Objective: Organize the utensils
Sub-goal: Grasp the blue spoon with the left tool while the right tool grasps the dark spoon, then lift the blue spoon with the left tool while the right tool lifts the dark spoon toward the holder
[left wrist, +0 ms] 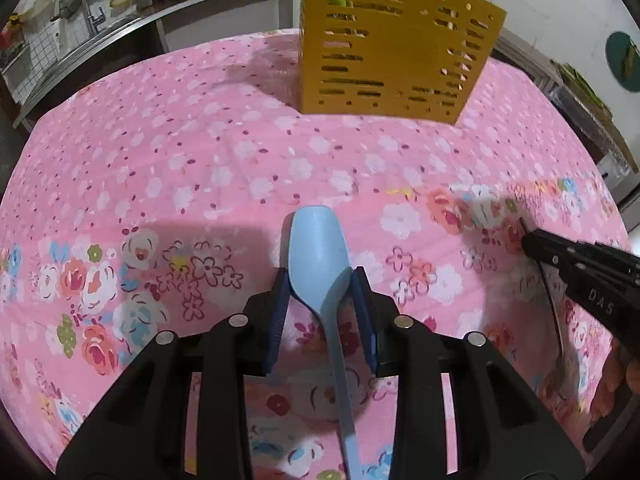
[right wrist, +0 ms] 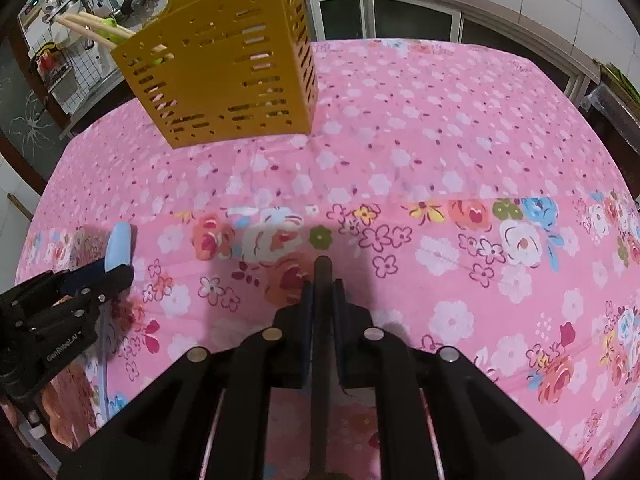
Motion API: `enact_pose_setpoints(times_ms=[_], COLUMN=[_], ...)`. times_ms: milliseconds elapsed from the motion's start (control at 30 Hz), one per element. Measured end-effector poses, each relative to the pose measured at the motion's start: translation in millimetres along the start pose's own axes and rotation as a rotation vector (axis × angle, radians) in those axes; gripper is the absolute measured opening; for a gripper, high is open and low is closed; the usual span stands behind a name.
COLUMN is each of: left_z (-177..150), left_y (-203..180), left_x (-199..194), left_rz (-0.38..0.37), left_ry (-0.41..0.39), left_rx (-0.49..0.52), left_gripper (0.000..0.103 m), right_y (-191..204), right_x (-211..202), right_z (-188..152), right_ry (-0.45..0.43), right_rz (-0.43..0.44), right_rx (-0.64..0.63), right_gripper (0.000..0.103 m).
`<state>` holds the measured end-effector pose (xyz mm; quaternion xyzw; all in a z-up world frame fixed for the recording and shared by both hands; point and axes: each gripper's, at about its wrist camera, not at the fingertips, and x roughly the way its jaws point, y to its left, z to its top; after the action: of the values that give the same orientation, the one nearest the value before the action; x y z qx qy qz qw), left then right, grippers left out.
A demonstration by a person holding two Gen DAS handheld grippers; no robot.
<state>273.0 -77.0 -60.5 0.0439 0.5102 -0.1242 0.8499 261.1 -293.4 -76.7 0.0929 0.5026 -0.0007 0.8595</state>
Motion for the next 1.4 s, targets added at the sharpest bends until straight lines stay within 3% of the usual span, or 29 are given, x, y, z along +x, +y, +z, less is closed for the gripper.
enact_pose_setpoints(times_ms=[67,333,400,600,1067,1400], left_z=[-1,1,2,5,13,25], left_y=[0,-3,-3,6,20,15], left_x=[-1,2,2,-3,-77,-104], left_rz=[-0.007,0.009,0.019,0.000,-0.035,-0.010], left_ry=[0.020,0.049,0.045,0.016,-0.325,-0.449], left_rx=[0.007,0.027,0.027,-0.001,-0.061,-0.028], left_gripper=[0.040,0.037,0.030,0.030,0.030,0.030], right_y=[1,5,5,2,-8,-1], right_x=[-1,4,4,-9,-75,-105], right_z=[0,5,8,12,28,34], right_ry=[0.008,0.071,0.071,0.005,-0.326,-0.471], right_rz=[-0.001,-0.021,-0.028,-0.016,0.058,0.052], right_rx=[-0.007,-0.043,-0.041,-0.013,0.027,0.010], right_gripper=[0.010,0.010,0.010,0.009,0.009,0.009])
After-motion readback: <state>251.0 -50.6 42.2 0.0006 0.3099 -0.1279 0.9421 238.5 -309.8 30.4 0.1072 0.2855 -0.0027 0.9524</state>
